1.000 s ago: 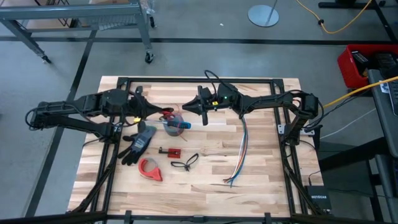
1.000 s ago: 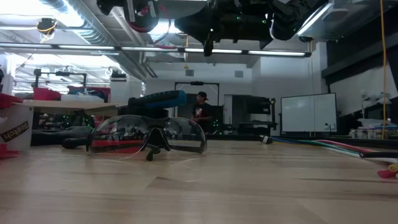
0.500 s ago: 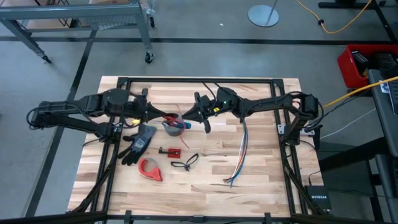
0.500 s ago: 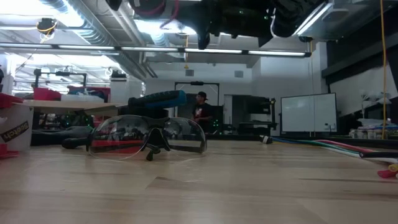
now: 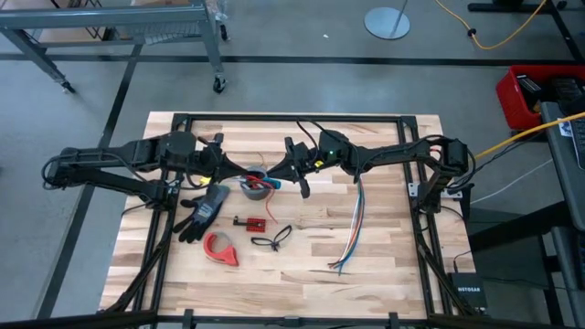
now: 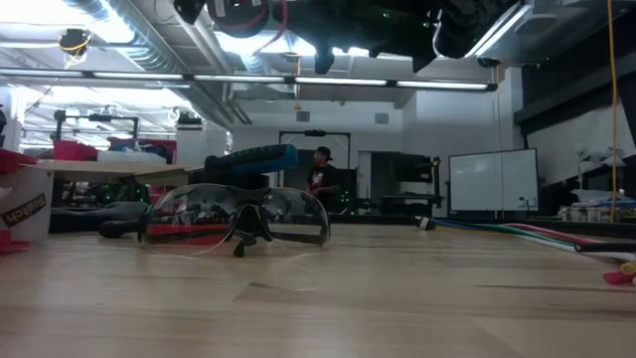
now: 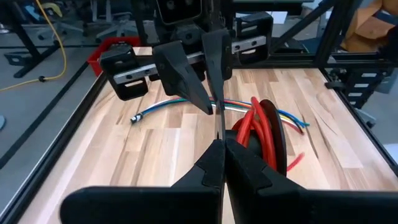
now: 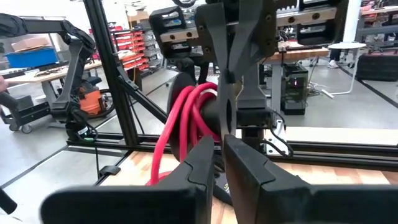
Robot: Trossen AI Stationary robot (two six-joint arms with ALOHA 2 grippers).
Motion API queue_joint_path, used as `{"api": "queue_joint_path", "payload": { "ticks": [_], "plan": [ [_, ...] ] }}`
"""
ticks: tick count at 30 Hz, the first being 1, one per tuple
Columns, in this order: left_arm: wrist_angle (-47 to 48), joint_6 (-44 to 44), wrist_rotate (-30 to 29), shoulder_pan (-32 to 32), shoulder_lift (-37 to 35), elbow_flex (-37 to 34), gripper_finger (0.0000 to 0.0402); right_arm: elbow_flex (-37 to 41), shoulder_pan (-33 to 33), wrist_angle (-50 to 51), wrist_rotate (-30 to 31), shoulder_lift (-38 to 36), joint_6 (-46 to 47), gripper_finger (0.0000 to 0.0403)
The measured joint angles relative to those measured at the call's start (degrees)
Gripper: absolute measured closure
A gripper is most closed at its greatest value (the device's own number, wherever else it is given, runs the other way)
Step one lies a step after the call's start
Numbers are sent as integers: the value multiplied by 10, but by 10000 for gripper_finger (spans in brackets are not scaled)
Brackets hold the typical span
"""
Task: Coil cords
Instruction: Coil the red wire into the black spool
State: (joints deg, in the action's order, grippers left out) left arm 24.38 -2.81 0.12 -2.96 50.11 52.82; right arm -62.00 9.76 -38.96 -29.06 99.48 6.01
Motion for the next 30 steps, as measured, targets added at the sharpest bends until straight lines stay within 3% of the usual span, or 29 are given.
{"api": "queue_joint_path", "payload": {
  "ticks": [18,30],
  "plan": [
    [-16,-6,12,0,4,0,401,0,0,0,14,0,4,361],
    [-15,-20,12,0,2,0,401,0,-5,2,55,0,-4,356]
  ]
}}
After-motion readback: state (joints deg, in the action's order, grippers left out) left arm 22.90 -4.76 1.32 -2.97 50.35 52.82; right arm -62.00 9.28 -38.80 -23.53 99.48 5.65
